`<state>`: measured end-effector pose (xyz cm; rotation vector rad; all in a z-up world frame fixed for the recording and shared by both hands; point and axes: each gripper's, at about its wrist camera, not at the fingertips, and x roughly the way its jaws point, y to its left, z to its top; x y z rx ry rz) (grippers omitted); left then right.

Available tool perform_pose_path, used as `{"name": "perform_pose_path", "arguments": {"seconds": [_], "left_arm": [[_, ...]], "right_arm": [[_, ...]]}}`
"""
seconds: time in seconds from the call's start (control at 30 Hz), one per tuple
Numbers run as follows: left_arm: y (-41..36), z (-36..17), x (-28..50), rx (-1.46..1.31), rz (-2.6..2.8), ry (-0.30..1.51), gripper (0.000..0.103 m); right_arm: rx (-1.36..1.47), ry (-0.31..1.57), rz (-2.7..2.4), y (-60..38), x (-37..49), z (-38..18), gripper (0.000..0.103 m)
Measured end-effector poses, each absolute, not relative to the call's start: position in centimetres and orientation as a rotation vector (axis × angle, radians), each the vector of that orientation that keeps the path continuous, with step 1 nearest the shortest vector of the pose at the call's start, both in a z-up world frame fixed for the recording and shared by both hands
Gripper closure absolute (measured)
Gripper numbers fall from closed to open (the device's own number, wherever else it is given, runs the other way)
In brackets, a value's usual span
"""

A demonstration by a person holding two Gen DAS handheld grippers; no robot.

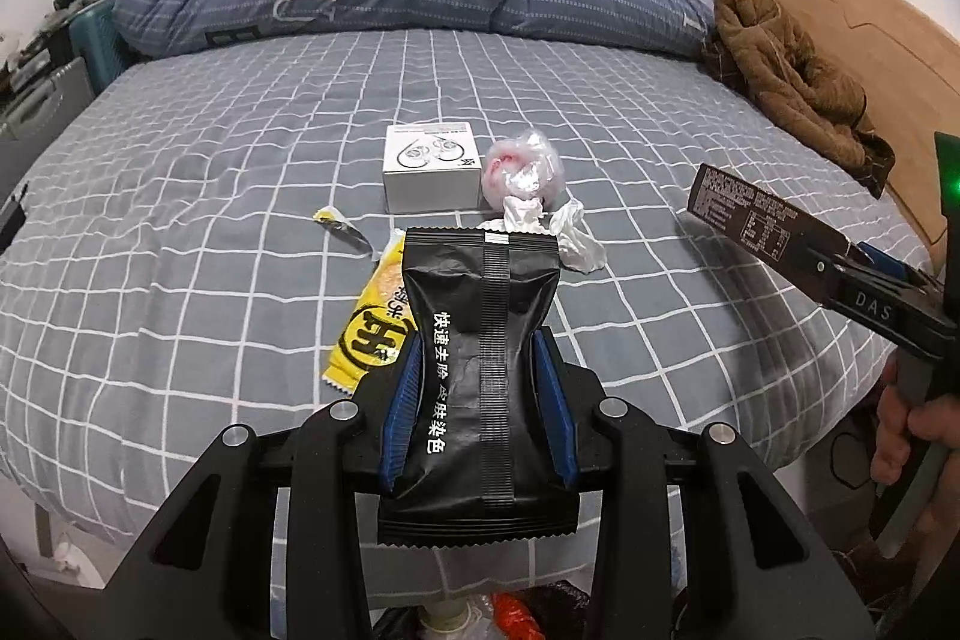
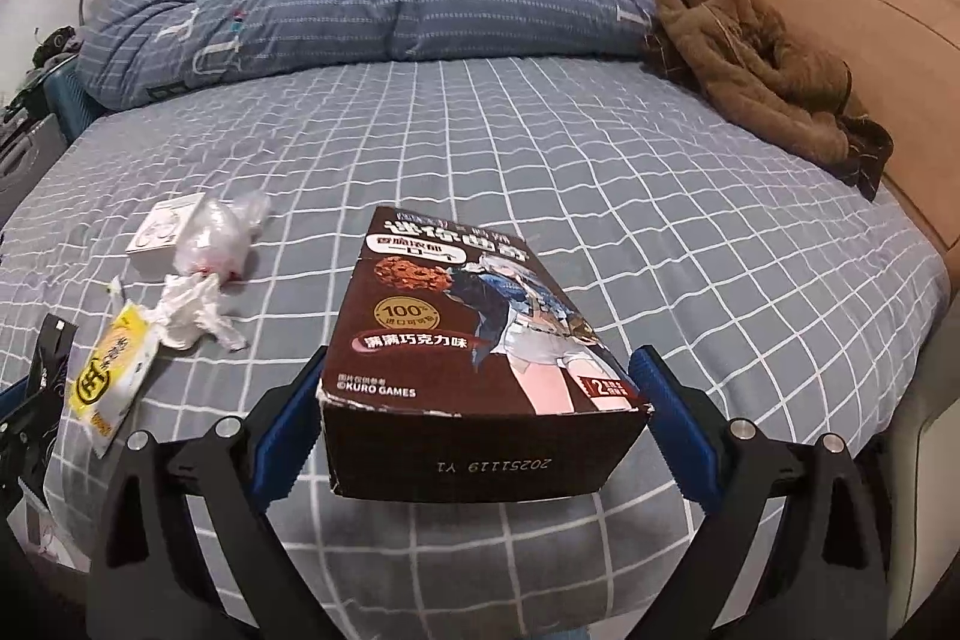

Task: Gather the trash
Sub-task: 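Carry the black packet and brown snack box with both tools over the black bin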

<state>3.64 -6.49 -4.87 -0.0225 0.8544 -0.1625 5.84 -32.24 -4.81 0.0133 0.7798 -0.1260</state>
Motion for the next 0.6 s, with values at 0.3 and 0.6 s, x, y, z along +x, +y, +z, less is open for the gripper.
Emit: {"name": "perform_pose_path", "arguments": {"seconds": [0.3,0.6], "left_arm": [[-5.6,-4.0,1.9,-0.034,-0.154,0.841,0.067],[-4.8,-3.3,-0.6,-0.042,-0.149,0.839,0.067]], "right_arm": [[0.004,0.727,-0.11,-30.8,2.9,-3.6,0.012],[-0.045,0.667,-0.095,-28.3,-0.4,-1.8,0.012]]}}
